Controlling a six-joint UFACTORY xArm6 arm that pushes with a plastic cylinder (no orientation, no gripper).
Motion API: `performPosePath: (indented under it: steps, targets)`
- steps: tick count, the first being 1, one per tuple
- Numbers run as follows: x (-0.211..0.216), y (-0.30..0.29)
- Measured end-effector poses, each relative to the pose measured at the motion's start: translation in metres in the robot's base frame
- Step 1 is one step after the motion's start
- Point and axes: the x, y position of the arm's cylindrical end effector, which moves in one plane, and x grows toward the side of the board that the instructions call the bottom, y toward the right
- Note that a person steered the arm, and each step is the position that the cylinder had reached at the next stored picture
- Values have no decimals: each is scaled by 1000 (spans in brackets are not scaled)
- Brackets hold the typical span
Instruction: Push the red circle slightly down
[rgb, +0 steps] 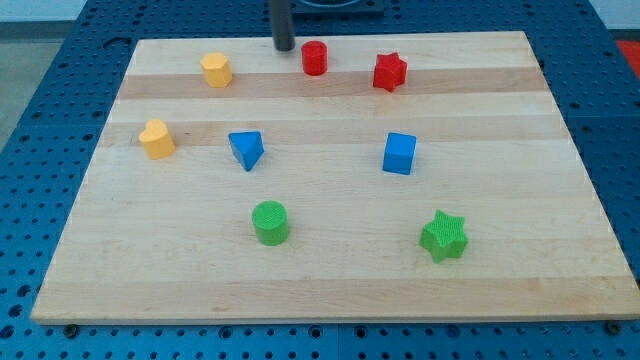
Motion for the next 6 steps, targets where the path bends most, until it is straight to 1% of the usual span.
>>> performPosePath:
  steps: [1, 2, 4, 5, 6]
  targets:
    - [8, 35]
    - [27, 48]
    - [45, 48]
    - [16, 111]
    - [17, 226]
